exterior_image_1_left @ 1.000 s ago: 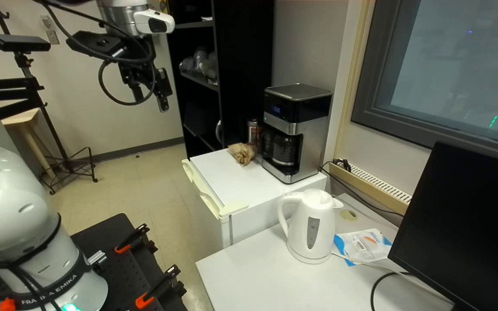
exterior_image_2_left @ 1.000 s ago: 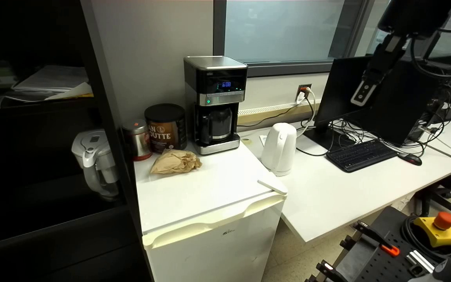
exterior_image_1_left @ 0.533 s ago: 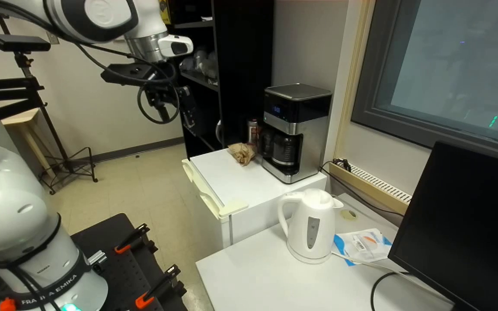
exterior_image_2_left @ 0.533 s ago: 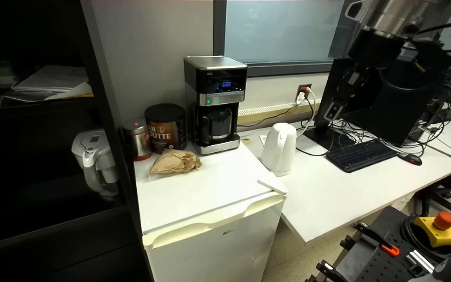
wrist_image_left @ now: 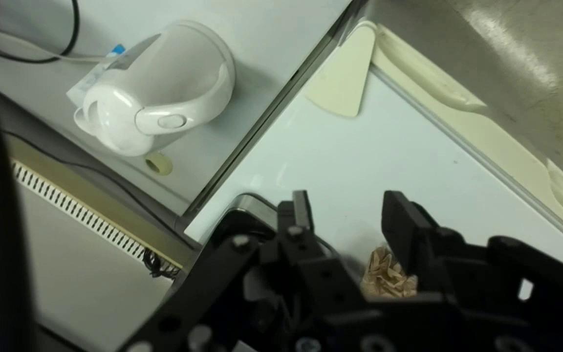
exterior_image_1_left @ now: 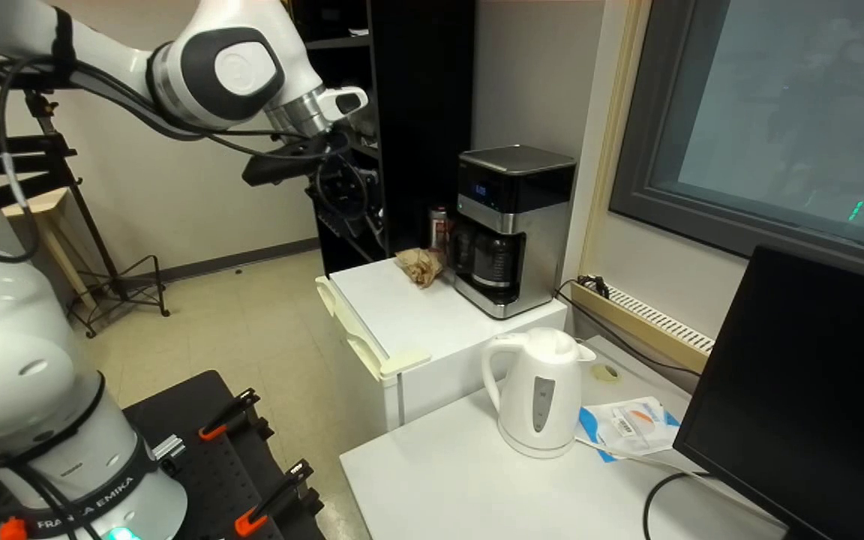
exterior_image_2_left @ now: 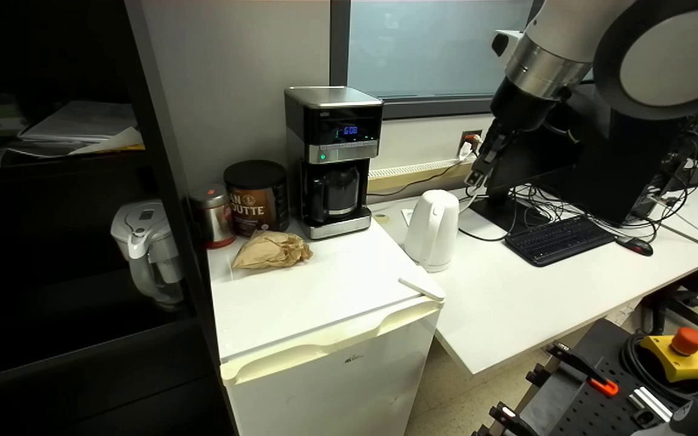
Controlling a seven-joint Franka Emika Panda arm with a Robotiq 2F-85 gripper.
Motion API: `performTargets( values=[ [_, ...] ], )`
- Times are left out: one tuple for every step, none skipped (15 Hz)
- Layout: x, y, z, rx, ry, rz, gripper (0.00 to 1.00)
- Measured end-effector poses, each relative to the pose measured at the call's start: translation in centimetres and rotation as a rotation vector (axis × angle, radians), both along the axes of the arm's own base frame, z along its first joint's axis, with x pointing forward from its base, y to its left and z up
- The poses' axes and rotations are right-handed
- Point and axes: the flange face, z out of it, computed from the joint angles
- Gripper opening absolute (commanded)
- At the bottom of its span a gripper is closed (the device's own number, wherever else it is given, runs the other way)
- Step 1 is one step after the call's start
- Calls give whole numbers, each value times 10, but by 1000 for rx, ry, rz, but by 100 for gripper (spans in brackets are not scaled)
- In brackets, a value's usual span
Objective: Press a button on the right side of the coffee machine
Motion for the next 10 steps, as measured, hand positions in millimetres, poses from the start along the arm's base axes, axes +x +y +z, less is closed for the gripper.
performTargets(
  values=[
    [6, -1, -3, -19, -32, 20, 6],
    [12, -2, -6, -35, -65, 38, 4],
    [18, -3, -8, -49, -97, 56, 1],
    [23, -4, -11, -59, -128, 71, 0],
    [28, -6, -14, -66, -159, 82, 0],
    [32, -8, -16, -68, -186, 89, 3],
    [37, -10, -19, -69, -211, 95, 4],
    [41, -13, -22, -69, -234, 98, 3],
    [45, -15, -25, -70, -253, 99, 5],
    [48, -18, -28, -71, -267, 97, 4]
  ],
)
